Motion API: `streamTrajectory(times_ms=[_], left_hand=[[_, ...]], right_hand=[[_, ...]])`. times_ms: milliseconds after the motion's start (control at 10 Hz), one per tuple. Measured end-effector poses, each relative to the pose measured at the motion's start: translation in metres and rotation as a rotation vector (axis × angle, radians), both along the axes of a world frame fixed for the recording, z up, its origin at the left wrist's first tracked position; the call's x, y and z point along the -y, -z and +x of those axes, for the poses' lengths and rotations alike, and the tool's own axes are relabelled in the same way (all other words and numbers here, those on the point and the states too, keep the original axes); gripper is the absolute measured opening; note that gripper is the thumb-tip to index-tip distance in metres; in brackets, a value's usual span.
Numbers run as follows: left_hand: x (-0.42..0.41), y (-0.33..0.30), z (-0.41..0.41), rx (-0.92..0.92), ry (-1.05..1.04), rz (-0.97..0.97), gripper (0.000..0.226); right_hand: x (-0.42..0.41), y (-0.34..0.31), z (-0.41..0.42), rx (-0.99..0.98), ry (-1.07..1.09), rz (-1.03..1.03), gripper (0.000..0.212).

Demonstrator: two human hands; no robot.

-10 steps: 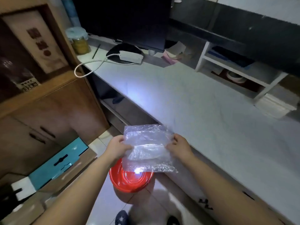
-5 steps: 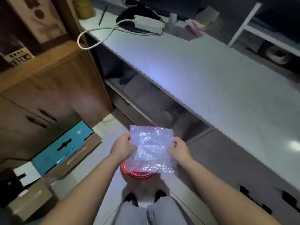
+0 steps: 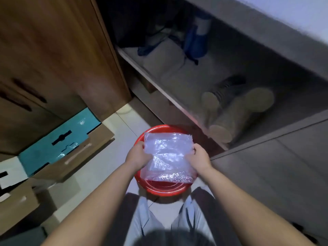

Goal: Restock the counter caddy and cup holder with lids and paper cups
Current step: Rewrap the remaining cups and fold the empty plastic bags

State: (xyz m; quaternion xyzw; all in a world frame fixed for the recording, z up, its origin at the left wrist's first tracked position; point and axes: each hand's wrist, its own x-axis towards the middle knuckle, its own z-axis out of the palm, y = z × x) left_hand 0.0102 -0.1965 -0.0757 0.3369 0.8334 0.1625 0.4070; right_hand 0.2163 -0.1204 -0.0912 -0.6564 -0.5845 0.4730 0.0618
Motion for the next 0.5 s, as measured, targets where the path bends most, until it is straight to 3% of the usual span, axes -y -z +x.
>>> streamTrajectory(times_ms=[200, 300, 400, 500], left_hand=[[-0.005, 0.117, 0.006, 0.052, -0.066, -0.006, 0.026], [-0.006, 0.166, 0.009, 0.087, -0.083, -0.041, 0.034], [-0.010, 0.195, 0.009, 0.061, -0.058, -0.070, 0.053], [-0.010, 0.203, 0.011, -0.049, -0.001, -0.131, 0.067]], right_hand=[[-0.008, 0.118, -0.004, 0.059, -0.066, -0.025, 0.008], [-0.004, 0.165, -0.006, 0.049, -0.050, -0.076, 0.024], [-0.005, 0.197, -0.008, 0.070, -0.052, -0.128, 0.063], [-0.001, 0.199, -0.009, 0.107, -0.068, -0.122, 0.081]])
